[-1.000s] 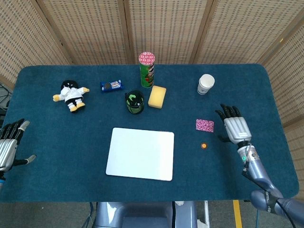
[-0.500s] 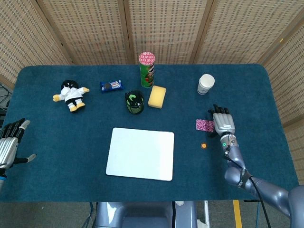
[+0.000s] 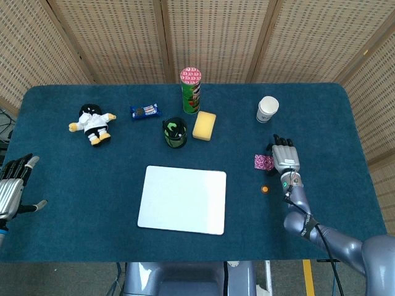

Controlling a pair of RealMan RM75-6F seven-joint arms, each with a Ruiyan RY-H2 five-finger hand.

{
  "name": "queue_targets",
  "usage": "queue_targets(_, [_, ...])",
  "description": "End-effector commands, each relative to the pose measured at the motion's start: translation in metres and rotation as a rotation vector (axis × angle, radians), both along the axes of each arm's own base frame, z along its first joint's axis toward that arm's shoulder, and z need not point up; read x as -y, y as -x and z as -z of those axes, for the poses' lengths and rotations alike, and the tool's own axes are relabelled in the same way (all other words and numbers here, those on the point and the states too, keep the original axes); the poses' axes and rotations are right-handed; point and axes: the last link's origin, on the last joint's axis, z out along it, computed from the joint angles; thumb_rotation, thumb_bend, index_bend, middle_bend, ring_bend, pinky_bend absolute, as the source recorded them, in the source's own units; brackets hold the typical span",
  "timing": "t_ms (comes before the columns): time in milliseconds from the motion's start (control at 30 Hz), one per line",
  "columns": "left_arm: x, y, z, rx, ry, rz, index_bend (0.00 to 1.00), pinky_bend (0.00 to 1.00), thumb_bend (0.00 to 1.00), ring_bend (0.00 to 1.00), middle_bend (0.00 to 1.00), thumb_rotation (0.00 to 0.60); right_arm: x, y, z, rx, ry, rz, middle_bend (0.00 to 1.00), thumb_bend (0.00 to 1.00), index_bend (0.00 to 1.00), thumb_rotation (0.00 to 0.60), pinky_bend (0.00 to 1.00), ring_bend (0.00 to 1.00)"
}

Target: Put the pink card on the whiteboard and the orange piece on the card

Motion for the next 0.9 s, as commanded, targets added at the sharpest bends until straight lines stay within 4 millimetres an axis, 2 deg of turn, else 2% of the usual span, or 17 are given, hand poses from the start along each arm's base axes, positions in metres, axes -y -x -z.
queue_targets(33, [0.0000,0.0002,-0.0001,0.000,0.000,-0.001,0.00,0.00,0.00,0.00,0.00,0.600,0.0012,0.0012,0.0019,-0.005,-0.007,0.011,0.00,0.21,0.28,0.600,0.00,0.00])
queue_targets(433, [-0.0010,0.0005,0.0007,-0.001,0.003,-0.003,0.00,0.00,0.00,0.00,0.00,0.600,0.0026,0.0036,0.0080,-0.006,-0.031,0.045,0.00,0.21,0.28,0.600,0.00,0.00])
queue_targets(633, [-0.0013,0.0007,0.0009,-0.001,0.003,-0.005,0.00,0.00,0.00,0.00,0.00,0.600,0.0053,0.0048,0.0093,-0.013,-0.032,0.056,0.00,0.22,0.32,0.600,0.00,0.00])
queue_targets(767, [-0.0016,0.0007,0.0011,-0.001,0.005,-0.006,0.00,0.00,0.00,0.00,0.00,0.600,0.0063,0.0065,0.0098,-0.024,-0.038,0.062,0.00,0.26,0.42,0.600,0.00,0.00])
queue_targets(900, [-0.0017,0.0005,0.0015,-0.001,0.007,-0.006,0.00,0.00,0.00,0.00,0.00,0.600,0.0063,0.0059,0.0095,-0.028,-0.040,0.062,0.00,0.35,0.52,0.600,0.00,0.00])
